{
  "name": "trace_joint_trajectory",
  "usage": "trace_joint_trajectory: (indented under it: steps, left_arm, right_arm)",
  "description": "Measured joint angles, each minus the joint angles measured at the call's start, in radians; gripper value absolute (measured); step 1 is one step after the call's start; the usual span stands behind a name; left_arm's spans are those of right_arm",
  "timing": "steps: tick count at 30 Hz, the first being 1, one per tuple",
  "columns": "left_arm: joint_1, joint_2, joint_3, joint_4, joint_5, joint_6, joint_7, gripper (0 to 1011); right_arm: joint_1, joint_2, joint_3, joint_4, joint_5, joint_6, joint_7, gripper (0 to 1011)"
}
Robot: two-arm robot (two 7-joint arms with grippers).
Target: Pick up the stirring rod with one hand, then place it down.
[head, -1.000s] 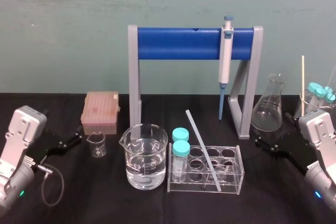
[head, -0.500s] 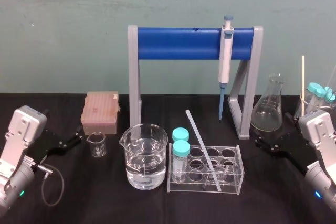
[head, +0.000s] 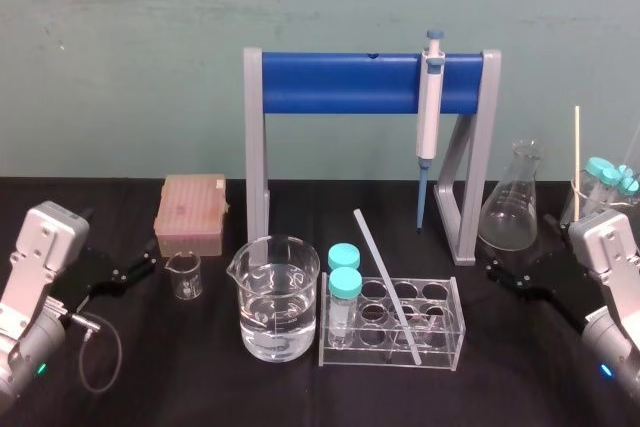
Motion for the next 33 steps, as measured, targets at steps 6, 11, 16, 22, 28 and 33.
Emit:
trace_joint_trajectory:
  steps: [6,11,16,22,28,33]
  left_arm:
    - [0.000,0.000,0.000,0.000,0.000,0.000,0.000,1000]
    - [0.000,0.000,0.000,0.000,0.000,0.000,0.000,1000]
    - [0.000,0.000,0.000,0.000,0.000,0.000,0.000,1000]
    - [0.000,0.000,0.000,0.000,0.000,0.000,0.000,1000]
    - [0.000,0.000,0.000,0.000,0.000,0.000,0.000,1000]
    - [0.000,0.000,0.000,0.000,0.000,0.000,0.000,1000]
  right_arm:
    - [0.015,-0.001,0.022,0.002,-0.013,0.000,0.018,1000]
    - [0.032,-0.020,0.053,-0.014,0.055,0.004,0.083,1000]
    - [0.071,-0.065,0.089,-0.036,0.215,0.050,0.229,1000]
    - [0.132,-0.111,0.090,-0.043,0.331,0.114,0.379,1000]
    - [0.199,-0.152,0.043,-0.036,0.370,0.161,0.522,1000]
    - [0.232,-0.156,-0.013,-0.023,0.351,0.193,0.567,1000]
